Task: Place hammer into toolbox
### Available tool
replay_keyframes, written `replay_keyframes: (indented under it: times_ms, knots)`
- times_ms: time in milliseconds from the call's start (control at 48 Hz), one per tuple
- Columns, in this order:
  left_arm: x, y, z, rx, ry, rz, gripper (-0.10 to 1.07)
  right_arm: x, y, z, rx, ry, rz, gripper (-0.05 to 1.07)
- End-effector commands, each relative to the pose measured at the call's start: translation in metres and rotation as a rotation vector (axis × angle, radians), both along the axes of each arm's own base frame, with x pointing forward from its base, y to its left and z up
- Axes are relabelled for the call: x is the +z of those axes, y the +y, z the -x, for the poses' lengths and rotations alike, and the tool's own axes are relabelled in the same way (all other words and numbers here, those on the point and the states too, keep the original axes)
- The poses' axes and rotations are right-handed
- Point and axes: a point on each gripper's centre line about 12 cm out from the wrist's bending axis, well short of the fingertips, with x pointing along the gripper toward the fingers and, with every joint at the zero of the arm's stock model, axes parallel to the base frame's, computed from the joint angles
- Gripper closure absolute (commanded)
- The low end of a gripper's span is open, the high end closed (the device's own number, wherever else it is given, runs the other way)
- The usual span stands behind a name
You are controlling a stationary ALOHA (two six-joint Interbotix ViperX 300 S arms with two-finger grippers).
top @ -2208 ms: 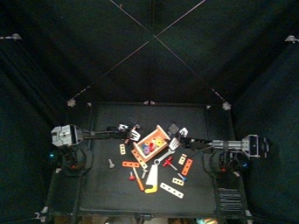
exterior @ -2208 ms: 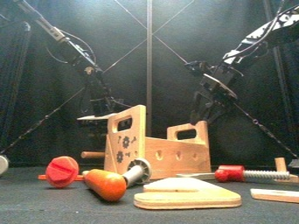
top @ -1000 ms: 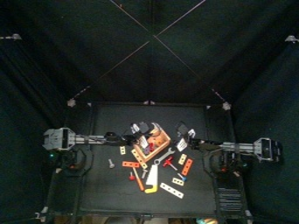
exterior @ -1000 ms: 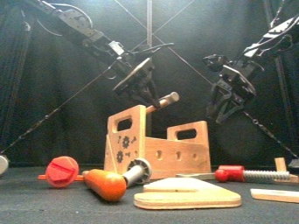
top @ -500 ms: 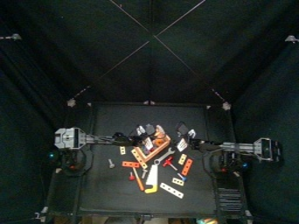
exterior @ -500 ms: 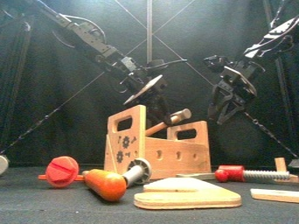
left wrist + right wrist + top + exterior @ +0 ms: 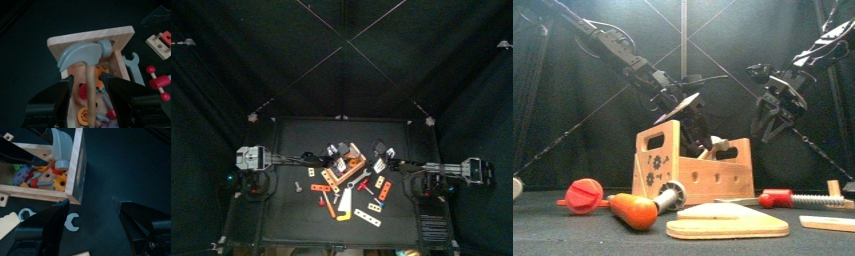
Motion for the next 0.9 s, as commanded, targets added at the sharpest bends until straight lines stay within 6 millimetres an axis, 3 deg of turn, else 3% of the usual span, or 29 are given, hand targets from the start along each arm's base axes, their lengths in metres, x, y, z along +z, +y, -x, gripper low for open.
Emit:
replay_keyframes:
  times_ms: [0, 271, 667, 875]
  knots:
    - [0.024, 0.002, 0.002, 0.010, -0.047, -0.017, 0.11, 0.007, -0.001, 0.000, -0.001, -0.024, 0.005, 0.04]
    - [0.055, 0.002, 0.030, 0.038, -0.075, -0.074, 0.11, 0.006, 0.000, -0.001, 0.000, -0.024, 0.003, 0.04]
    - [0.064, 0.004, 0.038, 0.050, -0.089, -0.082, 0.11, 0.007, 0.002, -0.001, 0.002, -0.027, -0.005, 0.04]
    - [0.072, 0.002, 0.045, 0.069, -0.106, -0.078, 0.11, 0.006, 0.015, -0.003, 0.031, -0.038, -0.043, 0.04]
